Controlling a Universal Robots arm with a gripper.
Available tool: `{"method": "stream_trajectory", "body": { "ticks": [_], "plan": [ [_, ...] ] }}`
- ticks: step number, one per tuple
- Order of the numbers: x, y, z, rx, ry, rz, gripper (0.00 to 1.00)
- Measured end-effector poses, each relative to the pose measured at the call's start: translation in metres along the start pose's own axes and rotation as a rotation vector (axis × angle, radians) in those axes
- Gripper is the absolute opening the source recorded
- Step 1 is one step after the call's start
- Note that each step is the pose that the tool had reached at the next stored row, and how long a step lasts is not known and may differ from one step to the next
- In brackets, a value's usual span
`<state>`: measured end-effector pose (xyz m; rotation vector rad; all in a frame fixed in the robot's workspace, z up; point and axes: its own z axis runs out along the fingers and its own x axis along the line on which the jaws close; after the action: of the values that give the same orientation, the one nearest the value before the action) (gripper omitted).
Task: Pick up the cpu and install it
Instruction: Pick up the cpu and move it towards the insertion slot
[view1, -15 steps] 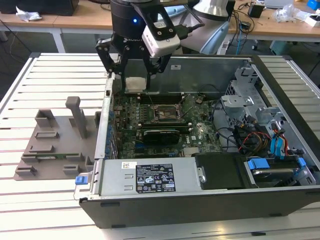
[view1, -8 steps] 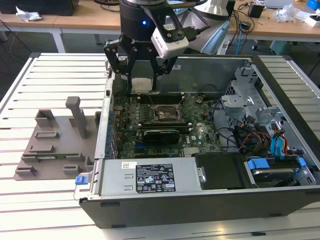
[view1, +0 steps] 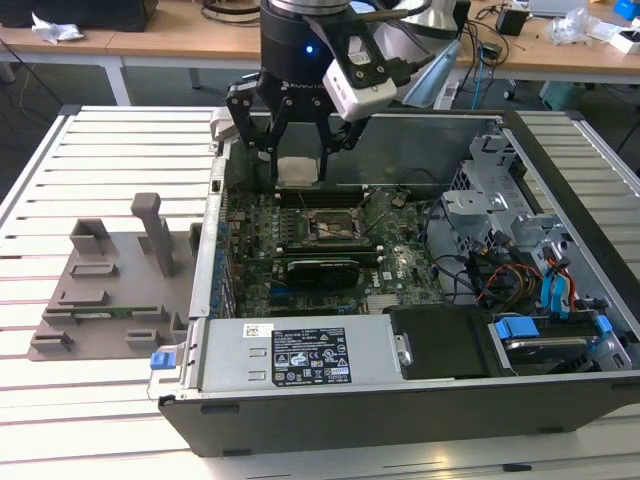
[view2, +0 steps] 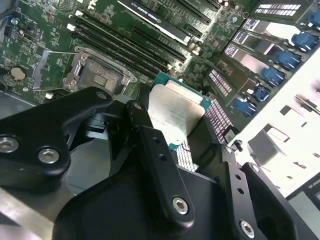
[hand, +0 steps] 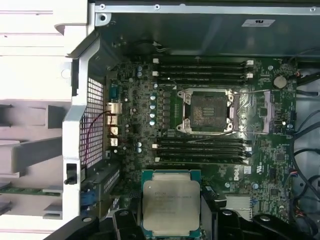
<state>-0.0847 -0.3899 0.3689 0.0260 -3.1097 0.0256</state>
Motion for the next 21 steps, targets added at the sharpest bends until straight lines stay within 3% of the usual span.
{"method": "stream_trajectory", "body": {
  "ticks": [15, 18, 21],
  "plan": [
    [-0.0322, 0.0152, 0.0074, 0.0001, 0.0131, 0.0, 0.55],
    [-0.0721, 0.0253, 0.0206, -0.0001, 0.0278, 0.0, 0.55],
    [-0.0776, 0.0266, 0.0225, -0.0002, 0.0294, 0.0, 0.55]
  ]
}}
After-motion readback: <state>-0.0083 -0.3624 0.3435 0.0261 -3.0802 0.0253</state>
